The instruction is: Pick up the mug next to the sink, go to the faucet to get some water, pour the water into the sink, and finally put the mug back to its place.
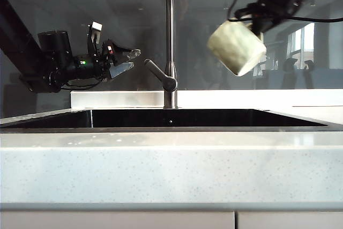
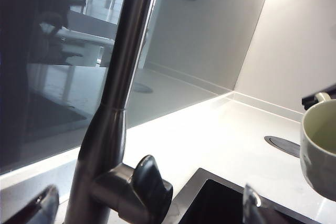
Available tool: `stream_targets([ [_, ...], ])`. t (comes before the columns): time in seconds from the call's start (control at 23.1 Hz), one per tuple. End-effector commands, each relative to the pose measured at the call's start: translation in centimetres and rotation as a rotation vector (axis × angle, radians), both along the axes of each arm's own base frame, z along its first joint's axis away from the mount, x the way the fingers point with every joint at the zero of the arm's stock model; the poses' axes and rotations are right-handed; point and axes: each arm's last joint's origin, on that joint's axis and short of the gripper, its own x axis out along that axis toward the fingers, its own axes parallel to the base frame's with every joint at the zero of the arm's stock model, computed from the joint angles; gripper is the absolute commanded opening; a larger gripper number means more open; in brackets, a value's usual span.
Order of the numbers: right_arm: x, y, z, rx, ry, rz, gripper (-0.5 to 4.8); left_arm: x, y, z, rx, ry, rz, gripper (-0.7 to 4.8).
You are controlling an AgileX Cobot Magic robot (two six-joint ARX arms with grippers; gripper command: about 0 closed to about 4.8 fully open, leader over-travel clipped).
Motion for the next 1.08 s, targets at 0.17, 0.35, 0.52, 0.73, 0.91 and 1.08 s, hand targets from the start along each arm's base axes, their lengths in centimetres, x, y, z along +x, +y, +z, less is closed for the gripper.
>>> stream_targets([
  [0.17,-2.6,-5.9,-2.8,0.334,-0.205,-0.171,-0.05,-0.1,0.1,0.5,0.0,-0.018,-0.002,4.79],
  [0.35,-4.2,-7.9,-6.0,0.356,-0.251,-0.224,-0.05,-0.1,0.1,0.5,0.0,-0.013,-0.001,4.79],
  [0.52,-5.8,-8.8,-9.0,0.356,-0.319,-0.242,-0.05,-0.1,0.1,0.5,0.0,-0.013,-0.001,4.79],
  [0.73,-7.8,-10.5,-12.1,0.369,-0.381,-0.303,-0.05,-0.1,0.1,0.5,0.0,-0.012,-0.002,4.79],
  [0.91,-7.9,-11.7,-12.7,0.367,-0.388,-0.334,-0.05,-0.1,0.1,0.5,0.0,-0.012,-0.002,4.79],
  [1.08,-7.6,-11.8,-13.4,0.367,-0.389,-0.336,-0.05,-0.1,0.1,0.5,-0.006,0.001,-0.006,4.79],
])
